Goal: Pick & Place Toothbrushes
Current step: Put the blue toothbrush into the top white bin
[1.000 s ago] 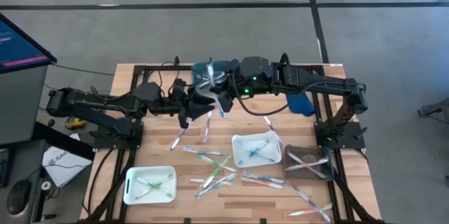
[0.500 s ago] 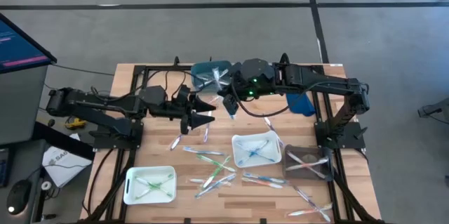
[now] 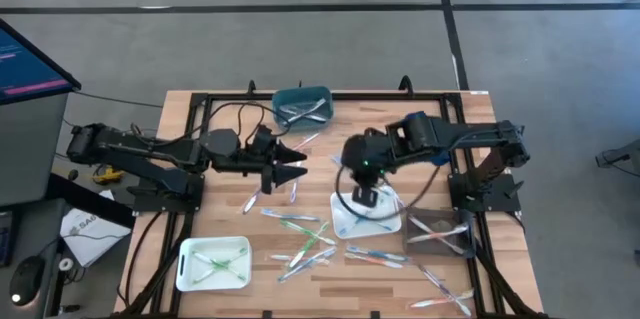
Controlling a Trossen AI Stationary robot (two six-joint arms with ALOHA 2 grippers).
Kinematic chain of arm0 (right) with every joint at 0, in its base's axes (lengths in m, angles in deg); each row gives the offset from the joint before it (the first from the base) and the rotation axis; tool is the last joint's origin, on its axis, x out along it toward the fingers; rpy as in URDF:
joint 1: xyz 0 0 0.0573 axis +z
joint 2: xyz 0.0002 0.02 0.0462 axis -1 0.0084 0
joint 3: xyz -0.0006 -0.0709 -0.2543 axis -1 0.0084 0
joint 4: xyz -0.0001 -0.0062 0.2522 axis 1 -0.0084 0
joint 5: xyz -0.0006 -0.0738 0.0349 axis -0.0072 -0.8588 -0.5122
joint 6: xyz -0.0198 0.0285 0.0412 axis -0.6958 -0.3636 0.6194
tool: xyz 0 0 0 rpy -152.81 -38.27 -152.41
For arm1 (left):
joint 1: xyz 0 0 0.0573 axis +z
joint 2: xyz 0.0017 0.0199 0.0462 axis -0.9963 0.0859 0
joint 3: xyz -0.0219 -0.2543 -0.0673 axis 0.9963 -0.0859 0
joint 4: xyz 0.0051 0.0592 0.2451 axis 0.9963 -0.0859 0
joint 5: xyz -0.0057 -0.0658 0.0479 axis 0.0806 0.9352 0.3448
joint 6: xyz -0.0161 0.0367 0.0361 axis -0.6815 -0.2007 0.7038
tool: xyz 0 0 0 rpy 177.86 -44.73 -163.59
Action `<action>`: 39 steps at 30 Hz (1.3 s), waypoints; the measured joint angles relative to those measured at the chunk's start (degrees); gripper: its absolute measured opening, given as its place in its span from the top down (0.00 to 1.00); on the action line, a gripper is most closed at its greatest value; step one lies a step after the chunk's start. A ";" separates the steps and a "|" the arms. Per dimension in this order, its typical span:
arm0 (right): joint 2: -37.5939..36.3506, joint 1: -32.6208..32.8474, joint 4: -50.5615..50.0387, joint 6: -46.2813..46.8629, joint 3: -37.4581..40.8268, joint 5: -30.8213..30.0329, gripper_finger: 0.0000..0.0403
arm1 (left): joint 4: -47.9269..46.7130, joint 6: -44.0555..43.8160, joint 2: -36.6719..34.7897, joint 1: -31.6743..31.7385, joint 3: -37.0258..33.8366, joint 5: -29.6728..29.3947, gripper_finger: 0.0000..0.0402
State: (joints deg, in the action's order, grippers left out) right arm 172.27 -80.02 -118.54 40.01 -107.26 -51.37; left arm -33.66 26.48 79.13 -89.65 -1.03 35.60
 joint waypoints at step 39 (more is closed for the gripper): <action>-0.81 8.90 20.63 -52.62 34.74 1.62 0.94 | 0.21 -7.99 0.00 -6.78 0.00 -14.47 0.30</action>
State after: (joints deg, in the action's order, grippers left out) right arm 171.46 -71.13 -97.91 -12.61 -72.52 -49.76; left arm -33.45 18.48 79.13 -96.43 -1.03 21.13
